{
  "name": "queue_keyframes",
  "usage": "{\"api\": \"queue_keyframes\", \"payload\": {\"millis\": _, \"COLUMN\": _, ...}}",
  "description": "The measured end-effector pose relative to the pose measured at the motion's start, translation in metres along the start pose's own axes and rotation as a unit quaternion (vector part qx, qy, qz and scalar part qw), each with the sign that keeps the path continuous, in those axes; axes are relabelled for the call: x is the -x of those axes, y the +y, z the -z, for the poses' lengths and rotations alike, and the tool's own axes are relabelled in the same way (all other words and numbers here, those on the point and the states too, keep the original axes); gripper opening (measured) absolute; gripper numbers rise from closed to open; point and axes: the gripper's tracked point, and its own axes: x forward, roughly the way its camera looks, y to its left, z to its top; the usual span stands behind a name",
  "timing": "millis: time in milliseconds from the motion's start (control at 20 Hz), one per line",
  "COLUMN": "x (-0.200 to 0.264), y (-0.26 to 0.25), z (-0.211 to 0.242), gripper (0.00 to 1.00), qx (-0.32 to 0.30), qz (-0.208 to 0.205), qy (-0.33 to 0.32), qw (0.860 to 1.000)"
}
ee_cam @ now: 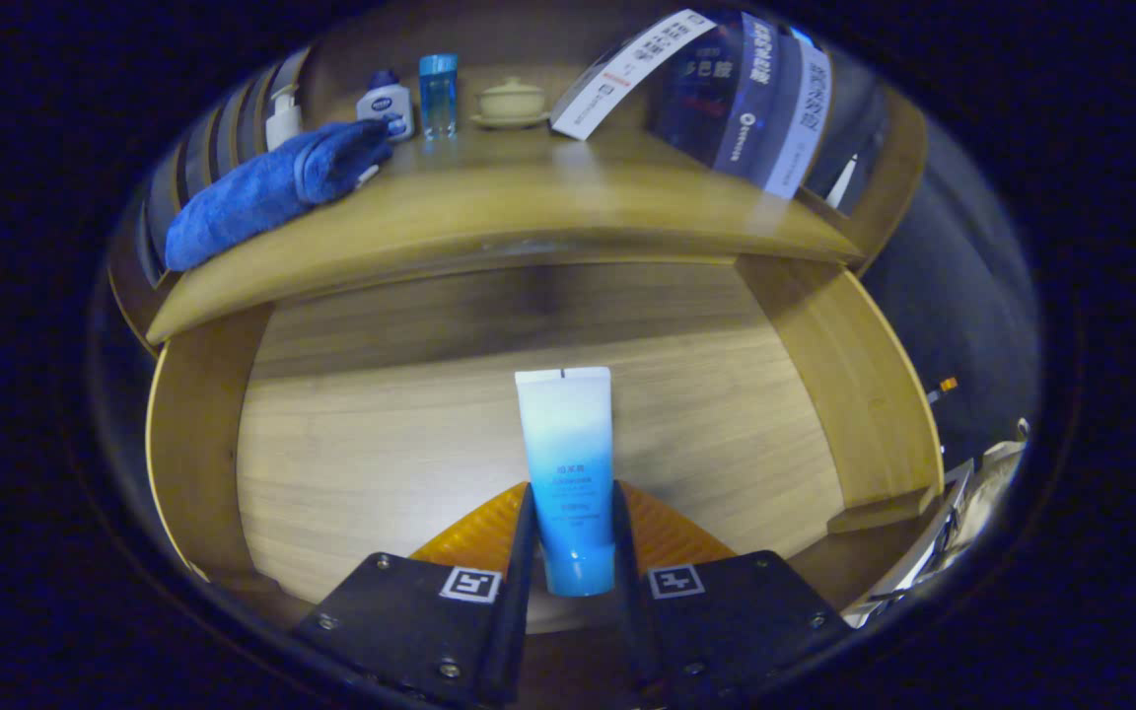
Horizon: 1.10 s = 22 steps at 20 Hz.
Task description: Pull open the drawer, take out the items inside it, and place them on the countertop above the cabinet.
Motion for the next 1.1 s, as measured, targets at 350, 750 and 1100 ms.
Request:
{"api": "queue_keyframes", "payload": {"millis": 350, "x": 0.07, "y": -0.03, "z": -0.031, "gripper": 0.39, "qx": -0.017, "qz": 0.038, "qy": -0.082, "qw": 0.996}}
{"api": "queue_keyframes", "payload": {"millis": 750, "x": 0.133, "y": -0.033, "z": -0.091, "gripper": 0.39, "qx": -0.033, "qz": 0.04, "qy": -0.187, "qw": 0.981}}
{"api": "queue_keyframes", "payload": {"millis": 1100, "x": 0.135, "y": -0.005, "z": -0.173, "gripper": 0.39, "qx": -0.047, "qz": -0.029, "qy": -0.262, "qw": 0.964}}
